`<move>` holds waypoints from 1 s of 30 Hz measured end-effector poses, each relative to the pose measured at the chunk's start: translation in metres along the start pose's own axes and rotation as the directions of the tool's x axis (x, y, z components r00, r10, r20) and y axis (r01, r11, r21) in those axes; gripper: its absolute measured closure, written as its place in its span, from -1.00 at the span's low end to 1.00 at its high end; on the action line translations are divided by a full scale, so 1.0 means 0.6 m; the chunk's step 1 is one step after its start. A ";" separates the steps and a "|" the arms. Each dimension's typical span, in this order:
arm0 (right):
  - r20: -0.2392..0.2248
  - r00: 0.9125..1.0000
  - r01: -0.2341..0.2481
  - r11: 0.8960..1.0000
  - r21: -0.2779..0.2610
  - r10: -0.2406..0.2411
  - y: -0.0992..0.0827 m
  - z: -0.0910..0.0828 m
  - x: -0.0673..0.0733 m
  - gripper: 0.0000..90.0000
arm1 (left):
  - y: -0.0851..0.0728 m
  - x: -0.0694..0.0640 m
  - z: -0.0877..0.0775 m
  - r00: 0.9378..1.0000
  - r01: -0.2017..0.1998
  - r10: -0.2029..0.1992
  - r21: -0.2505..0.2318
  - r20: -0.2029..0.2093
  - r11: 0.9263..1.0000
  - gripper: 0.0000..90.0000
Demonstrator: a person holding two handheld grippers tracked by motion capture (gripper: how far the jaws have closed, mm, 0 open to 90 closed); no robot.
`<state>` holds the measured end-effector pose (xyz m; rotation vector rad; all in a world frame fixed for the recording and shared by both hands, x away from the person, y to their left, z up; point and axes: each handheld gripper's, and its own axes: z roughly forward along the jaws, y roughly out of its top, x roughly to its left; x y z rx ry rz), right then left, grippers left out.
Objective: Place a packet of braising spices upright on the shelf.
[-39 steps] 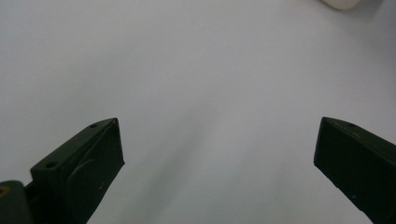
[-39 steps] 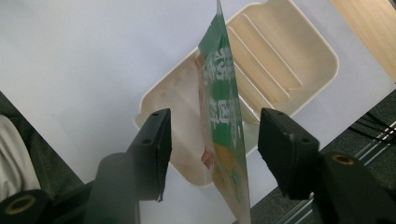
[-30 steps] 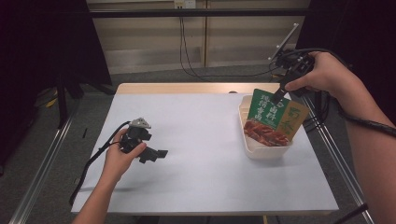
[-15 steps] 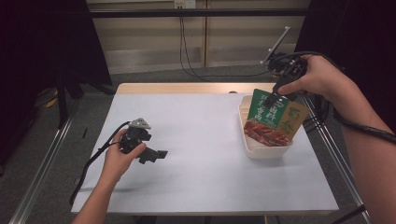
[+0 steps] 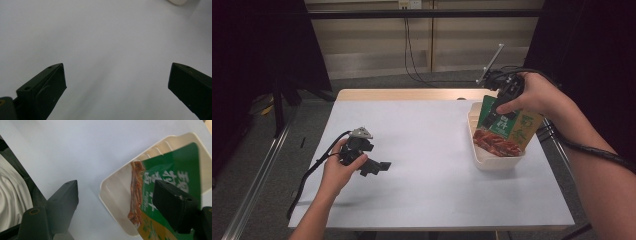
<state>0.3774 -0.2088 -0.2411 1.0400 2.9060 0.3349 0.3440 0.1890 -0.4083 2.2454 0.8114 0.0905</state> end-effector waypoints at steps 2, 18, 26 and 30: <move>-0.005 1.000 0.016 1.000 -0.001 -0.016 0.003 0.008 0.006 -0.54 | 0.000 0.000 0.000 1.000 -0.003 0.003 0.000 -0.001 1.000 -0.98; -0.020 0.996 0.090 0.996 0.008 -0.090 0.028 0.080 0.039 -0.63 | -0.005 0.004 -0.005 1.000 0.000 0.000 0.002 -0.002 1.000 -0.98; -0.050 0.990 0.129 0.992 -0.007 -0.129 0.038 0.122 0.054 -0.65 | -0.007 0.004 -0.004 1.000 -0.003 0.003 0.006 -0.001 1.000 -0.98; -0.060 0.989 0.136 0.991 -0.012 -0.137 0.041 0.141 0.062 -0.65 | -0.008 0.004 -0.001 1.000 -0.004 0.004 -0.001 0.002 1.000 -0.98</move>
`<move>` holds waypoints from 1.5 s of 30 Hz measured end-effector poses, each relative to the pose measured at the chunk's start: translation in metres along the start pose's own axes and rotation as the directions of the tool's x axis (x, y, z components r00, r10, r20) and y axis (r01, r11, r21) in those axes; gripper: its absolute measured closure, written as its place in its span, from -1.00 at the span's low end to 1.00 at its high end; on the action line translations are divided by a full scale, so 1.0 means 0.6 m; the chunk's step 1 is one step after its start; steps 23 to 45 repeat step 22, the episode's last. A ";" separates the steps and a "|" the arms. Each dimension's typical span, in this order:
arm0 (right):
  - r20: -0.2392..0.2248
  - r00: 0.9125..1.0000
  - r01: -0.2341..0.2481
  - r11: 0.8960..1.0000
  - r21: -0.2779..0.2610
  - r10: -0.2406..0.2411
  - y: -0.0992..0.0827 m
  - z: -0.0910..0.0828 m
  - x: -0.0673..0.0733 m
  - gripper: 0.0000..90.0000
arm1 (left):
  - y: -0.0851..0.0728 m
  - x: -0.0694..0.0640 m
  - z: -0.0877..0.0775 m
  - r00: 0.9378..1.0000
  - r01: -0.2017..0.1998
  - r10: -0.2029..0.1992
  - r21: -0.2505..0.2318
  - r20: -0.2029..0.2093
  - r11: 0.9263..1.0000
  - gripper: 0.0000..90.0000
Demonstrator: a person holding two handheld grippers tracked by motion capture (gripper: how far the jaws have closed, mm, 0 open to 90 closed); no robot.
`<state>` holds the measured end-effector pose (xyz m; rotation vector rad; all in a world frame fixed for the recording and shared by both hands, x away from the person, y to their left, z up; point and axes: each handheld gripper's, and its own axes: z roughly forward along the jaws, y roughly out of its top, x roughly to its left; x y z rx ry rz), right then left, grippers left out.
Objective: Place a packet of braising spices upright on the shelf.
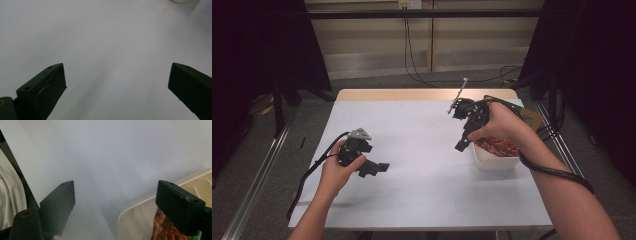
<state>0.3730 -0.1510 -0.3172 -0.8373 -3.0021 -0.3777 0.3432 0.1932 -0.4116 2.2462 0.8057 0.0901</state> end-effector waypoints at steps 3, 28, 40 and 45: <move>-0.001 1.000 0.010 1.000 0.003 -0.010 0.001 0.016 0.004 -0.66 | 0.000 -0.001 0.001 1.000 0.000 0.000 0.005 -0.001 1.000 -0.98; 0.003 0.996 0.085 0.996 -0.004 -0.085 -0.006 0.120 0.042 -0.72 | -0.002 -0.001 0.002 1.000 -0.009 0.009 0.014 0.000 1.000 -0.98; 0.003 0.996 0.085 0.996 -0.004 -0.085 -0.006 0.120 0.042 -0.72 | -0.002 -0.001 0.002 1.000 -0.009 0.009 0.014 0.000 1.000 -0.98; 0.003 0.996 0.085 0.996 -0.004 -0.085 -0.006 0.120 0.042 -0.72 | -0.002 -0.001 0.002 1.000 -0.009 0.009 0.014 0.000 1.000 -0.98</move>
